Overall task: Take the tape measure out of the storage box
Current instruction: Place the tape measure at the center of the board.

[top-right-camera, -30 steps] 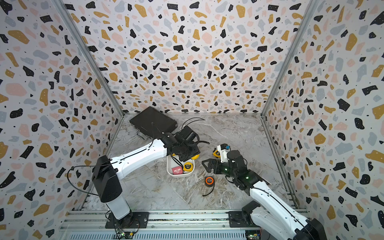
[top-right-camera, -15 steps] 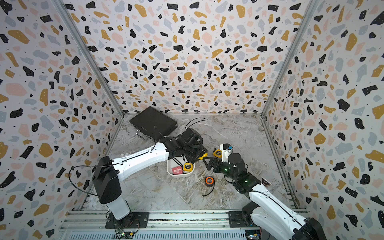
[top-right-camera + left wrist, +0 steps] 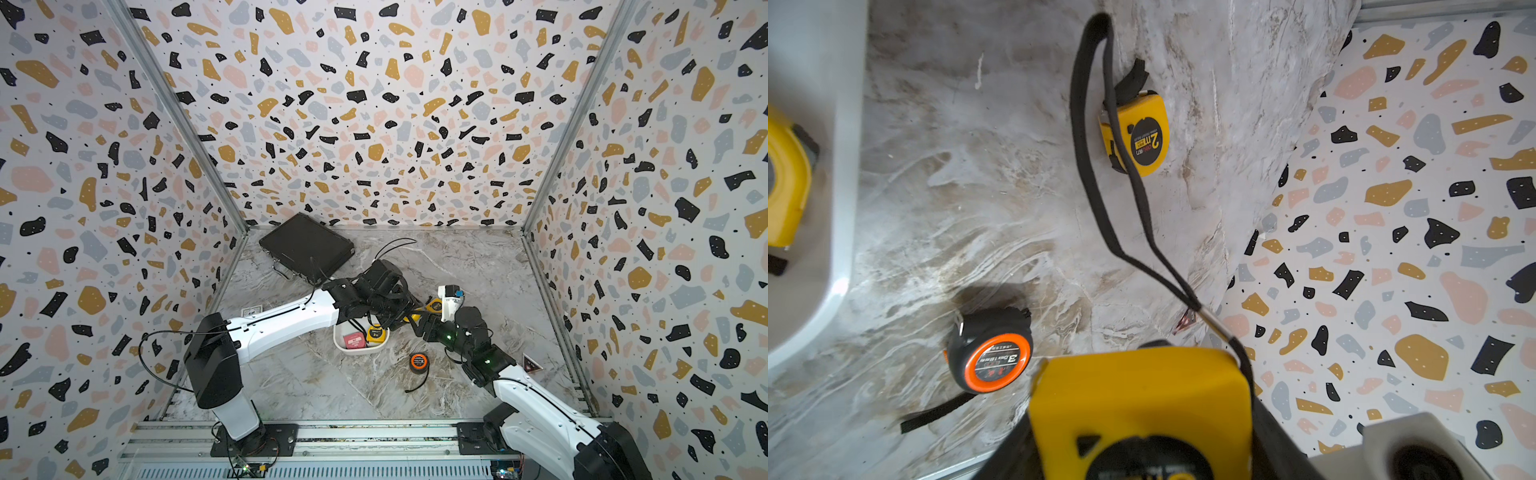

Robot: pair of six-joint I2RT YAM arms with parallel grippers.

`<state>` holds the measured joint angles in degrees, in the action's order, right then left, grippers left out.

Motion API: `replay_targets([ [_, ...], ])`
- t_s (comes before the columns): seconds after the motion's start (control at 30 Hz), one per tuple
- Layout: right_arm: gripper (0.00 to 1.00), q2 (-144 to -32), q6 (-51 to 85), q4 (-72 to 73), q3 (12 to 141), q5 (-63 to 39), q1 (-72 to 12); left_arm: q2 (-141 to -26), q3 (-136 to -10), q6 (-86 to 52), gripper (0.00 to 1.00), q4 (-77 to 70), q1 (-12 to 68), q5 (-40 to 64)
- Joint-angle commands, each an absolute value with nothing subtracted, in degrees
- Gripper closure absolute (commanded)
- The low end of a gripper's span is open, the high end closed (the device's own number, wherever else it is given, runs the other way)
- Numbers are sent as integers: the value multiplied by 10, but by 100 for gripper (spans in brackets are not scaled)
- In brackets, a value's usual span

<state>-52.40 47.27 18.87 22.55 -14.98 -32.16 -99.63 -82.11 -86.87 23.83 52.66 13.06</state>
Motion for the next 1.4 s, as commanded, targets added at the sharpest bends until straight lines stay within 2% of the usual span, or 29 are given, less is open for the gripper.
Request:
replay_targets([
  [0.0, 52, -528, 478, 217, 227, -146, -324, -974, -815, -878, 100, 200, 531, 148],
  [0.2, 76, -523, 484, 209, 226, -142, -324, -971, -806, -877, 100, 190, 531, 152],
  [0.23, 78, -521, 485, 205, 226, -141, -324, -969, -804, -875, 90, 188, 531, 151],
  [0.33, 82, -515, 488, 189, 225, -137, -323, -965, -800, -864, 48, 185, 531, 143],
  [0.43, 83, -506, 490, 164, 223, -136, -322, -962, -807, -842, 17, 203, 530, 127],
  [0.5, 82, -498, 496, 151, 216, -143, -314, -962, -823, -819, 1, 238, 527, 116],
  [0.87, 82, -492, 522, 62, 177, -230, -205, -945, -862, -668, 0, 406, 512, 34],
  [1.1, 83, -531, 528, 39, 152, -283, -140, -904, -804, -637, 0, 419, 488, 23],
  [1.37, 80, -564, 514, 1, 158, -298, -122, -883, -763, -609, 0, 432, 473, -5],
])
